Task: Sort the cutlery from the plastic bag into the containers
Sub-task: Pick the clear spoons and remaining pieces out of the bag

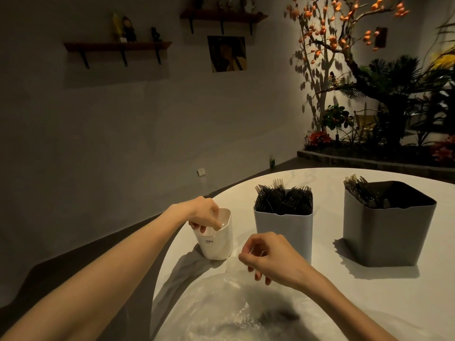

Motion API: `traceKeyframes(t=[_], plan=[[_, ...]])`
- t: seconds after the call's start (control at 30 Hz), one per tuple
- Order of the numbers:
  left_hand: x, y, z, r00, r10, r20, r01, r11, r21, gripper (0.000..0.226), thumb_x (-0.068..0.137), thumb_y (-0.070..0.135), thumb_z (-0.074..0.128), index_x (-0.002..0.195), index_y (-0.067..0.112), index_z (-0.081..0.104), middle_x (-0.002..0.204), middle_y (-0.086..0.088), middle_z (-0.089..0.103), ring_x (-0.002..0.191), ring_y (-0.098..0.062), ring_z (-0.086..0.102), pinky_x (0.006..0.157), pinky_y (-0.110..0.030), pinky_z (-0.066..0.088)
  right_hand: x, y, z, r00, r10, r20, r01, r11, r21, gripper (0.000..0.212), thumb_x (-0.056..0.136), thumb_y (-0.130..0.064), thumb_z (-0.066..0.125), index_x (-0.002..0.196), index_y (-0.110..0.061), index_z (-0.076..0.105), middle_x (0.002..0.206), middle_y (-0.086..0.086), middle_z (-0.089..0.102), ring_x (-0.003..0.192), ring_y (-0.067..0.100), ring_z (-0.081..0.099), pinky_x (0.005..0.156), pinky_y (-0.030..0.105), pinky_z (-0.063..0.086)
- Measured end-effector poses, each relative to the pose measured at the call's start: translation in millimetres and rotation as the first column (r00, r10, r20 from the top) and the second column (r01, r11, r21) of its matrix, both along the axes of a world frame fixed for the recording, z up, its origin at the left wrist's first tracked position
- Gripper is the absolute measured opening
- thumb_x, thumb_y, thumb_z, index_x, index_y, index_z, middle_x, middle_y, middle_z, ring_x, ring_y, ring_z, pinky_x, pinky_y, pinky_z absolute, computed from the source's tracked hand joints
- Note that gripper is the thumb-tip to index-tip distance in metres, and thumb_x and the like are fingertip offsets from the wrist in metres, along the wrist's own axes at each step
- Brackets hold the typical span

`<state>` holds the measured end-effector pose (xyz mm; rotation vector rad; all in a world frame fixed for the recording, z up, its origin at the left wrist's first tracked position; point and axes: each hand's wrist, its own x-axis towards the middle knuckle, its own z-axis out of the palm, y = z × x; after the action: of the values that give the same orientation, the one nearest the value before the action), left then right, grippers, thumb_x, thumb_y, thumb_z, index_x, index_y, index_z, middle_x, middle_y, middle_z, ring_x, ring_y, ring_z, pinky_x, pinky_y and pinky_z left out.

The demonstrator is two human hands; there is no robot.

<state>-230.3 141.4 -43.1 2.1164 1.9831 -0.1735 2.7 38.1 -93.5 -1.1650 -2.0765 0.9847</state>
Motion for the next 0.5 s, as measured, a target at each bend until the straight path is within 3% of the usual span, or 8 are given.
traceKeyframes(t=[0.23, 0.5], plan=[[-8.3, 2.4, 1.5, 0.997, -0.05, 0.051, 0.048, 0.998, 0.05, 0.037, 0.083, 0.036, 0.08, 0.113, 0.017, 0.07, 0.106, -0.003, 0.068, 0.085, -0.019, 0.074, 0.074, -0.027, 0.063, -3.5, 0.4, 5.0, 1.0, -0.003, 0.0, 0.003, 1.0, -0.004, 0.012, 0.095, -0.025, 0.065, 0.089, -0.015, 0.07, 0.075, 0.002, 0.073, 0.057, 0.012, 0.069, 0.05, 0.022, 0.054], [-13.8, 0.3, -1.6, 0.945, -0.036, 0.325, 0.0, 0.994, 0.11, 0.031, 0.08, 0.03, 0.084, 0.107, 0.021, 0.071, 0.103, -0.003, 0.072, 0.076, -0.014, 0.076, 0.072, -0.026, 0.063, 14.8, -7.7, 11.5, 0.999, -0.011, -0.042, 0.01, 0.999, -0.034, 0.014, 0.096, -0.025, 0.067, 0.092, -0.012, 0.07, 0.074, 0.001, 0.071, 0.058, 0.011, 0.067, 0.051, 0.022, 0.052]])
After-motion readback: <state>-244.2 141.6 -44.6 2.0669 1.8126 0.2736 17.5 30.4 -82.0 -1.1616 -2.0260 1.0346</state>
